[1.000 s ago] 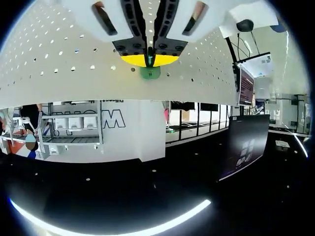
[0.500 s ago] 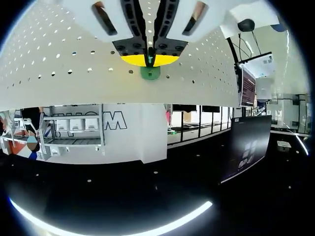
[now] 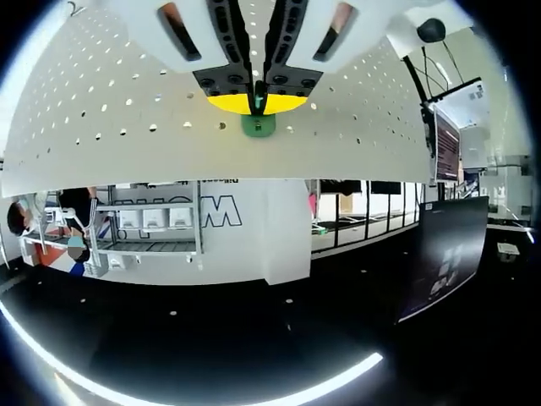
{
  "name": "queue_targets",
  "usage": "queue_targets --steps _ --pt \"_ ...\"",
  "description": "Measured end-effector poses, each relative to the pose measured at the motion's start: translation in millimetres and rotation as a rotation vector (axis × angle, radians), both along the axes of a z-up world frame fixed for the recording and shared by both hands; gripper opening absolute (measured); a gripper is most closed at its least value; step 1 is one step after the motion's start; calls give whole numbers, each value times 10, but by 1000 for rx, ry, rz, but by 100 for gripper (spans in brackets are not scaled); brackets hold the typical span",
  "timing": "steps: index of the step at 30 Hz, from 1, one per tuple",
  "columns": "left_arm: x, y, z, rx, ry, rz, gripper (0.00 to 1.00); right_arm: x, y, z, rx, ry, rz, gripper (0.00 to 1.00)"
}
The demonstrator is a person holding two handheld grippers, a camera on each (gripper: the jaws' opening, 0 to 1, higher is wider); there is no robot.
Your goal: Insert the hook assembly into the mounting plate slot until the hook locks in place.
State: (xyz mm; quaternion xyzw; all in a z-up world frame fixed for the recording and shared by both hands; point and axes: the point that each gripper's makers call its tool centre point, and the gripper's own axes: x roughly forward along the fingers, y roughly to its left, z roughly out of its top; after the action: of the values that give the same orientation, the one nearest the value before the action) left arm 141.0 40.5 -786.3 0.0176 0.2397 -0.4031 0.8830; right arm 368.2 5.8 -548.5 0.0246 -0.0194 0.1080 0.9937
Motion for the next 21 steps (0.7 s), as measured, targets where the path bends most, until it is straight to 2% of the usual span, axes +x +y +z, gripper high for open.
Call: queue_targets --steps 3,4,10,21 --pt "-17 -11 11 -4 -2 -5 74 -3 -11 -12 31 15 -42 1" --pt "-16 -13 12 -7 -3 -6 74 -4 -2 -8 11 17 -57 1" --pt "-15 -9 26 -10 -8 -4 74 34 7 -28 22 38 -128 1" --pt "0 4 34 -18 -8 1 73 33 -8 -44 45 37 -155 2"
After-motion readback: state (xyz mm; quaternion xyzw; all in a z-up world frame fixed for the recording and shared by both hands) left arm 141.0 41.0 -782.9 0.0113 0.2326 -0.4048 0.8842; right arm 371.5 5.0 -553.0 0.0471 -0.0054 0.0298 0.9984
